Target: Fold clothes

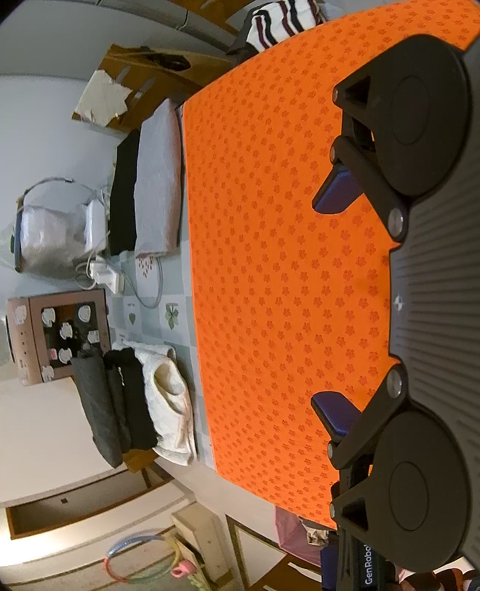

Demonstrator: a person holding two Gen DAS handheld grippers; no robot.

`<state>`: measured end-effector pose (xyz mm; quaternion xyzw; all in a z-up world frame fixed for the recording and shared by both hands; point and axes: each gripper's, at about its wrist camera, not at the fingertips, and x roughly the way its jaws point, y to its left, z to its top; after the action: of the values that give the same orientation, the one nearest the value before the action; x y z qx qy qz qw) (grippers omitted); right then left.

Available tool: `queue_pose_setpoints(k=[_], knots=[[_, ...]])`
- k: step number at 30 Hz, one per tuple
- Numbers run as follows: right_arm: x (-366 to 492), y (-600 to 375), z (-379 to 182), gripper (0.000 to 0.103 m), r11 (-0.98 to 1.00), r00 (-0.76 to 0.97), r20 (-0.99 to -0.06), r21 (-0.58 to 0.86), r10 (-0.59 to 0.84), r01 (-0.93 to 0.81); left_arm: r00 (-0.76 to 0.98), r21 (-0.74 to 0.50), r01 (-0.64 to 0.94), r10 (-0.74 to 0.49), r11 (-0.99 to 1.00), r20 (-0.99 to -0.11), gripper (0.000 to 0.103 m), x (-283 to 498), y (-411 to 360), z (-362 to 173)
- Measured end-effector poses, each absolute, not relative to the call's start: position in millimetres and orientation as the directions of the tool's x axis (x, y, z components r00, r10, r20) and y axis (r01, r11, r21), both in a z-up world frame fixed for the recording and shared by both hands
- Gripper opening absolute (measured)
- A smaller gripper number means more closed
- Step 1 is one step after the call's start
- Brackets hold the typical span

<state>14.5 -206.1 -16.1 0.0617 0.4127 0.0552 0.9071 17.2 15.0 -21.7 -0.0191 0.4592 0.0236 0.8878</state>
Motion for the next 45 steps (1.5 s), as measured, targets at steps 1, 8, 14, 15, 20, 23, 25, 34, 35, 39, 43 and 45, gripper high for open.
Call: queue_pose_setpoints(k=[1,8,14,15,20,23,25,34,35,39,43,45], knots=[[18.4,-204.8,-16.7,0.103,0.986,0.65,-0.743,0.158,0.157,-0.058,0.577,-0.009,-0.061,0.028,0.998,-0.816,0.103,19.3,15.9,-22.6],[68.7,-194.2,-13.8,0.103,0.976,0.638,-0.739,0.187,0.217,-0.116,0.567,-0.005,-0.092,0.048,0.996,-0.823,0.103,38.1,30.9,-32.3],[137.6,-178.0,-2.7,0.103,0.965,0.654,-0.71,0.174,0.261,-0.196,0.559,0.001,-0.136,0.078,0.991,-0.826,0.103,59.6,47.2,-39.6],[151.2,-174.8,-1.1,0.103,0.962,0.655,-0.705,0.176,0.27,-0.207,0.556,0.002,-0.143,0.082,0.99,-0.827,0.103,63.0,49.6,-40.6],[222.7,-158.7,6.6,0.102,0.946,0.662,-0.676,0.217,0.322,-0.24,0.539,0.0,-0.183,0.1,0.983,-0.836,0.103,83.1,61.2,-47.1],[261.3,-146.9,9.5,0.102,0.939,0.673,-0.656,0.218,0.342,-0.266,0.53,-0.009,-0.203,0.102,0.979,-0.842,0.103,92.5,65.8,-50.9],[289.4,-137.3,10.0,0.101,0.936,0.681,-0.644,0.209,0.349,-0.283,0.527,-0.001,-0.206,0.11,0.979,-0.842,0.103,97.7,67.0,-52.8],[403.8,-93.1,8.8,0.091,0.924,0.718,-0.588,0.167,0.374,-0.344,0.519,0.029,-0.222,0.143,0.975,-0.843,0.103,118.6,73.6,-57.7],[414.6,-88.3,8.1,0.09,0.924,0.72,-0.587,0.152,0.37,-0.35,0.516,0.032,-0.225,0.147,0.974,-0.844,0.103,120.3,74.5,-58.4],[455.1,-71.7,2.1,0.087,0.925,0.722,-0.594,0.111,0.354,-0.363,0.507,0.039,-0.235,0.157,0.971,-0.848,0.103,126.0,78.1,-62.3],[494.0,-68.1,-13.7,0.08,0.935,0.699,-0.631,0.13,0.335,-0.331,0.503,0.042,-0.243,0.163,0.969,-0.849,0.103,129.0,79.9,-63.9],[506.0,-70.9,-21.0,0.06,0.919,0.666,-0.64,0.194,0.384,-0.343,0.503,0.038,-0.246,0.161,0.969,-0.849,0.103,128.7,80.7,-63.8]])
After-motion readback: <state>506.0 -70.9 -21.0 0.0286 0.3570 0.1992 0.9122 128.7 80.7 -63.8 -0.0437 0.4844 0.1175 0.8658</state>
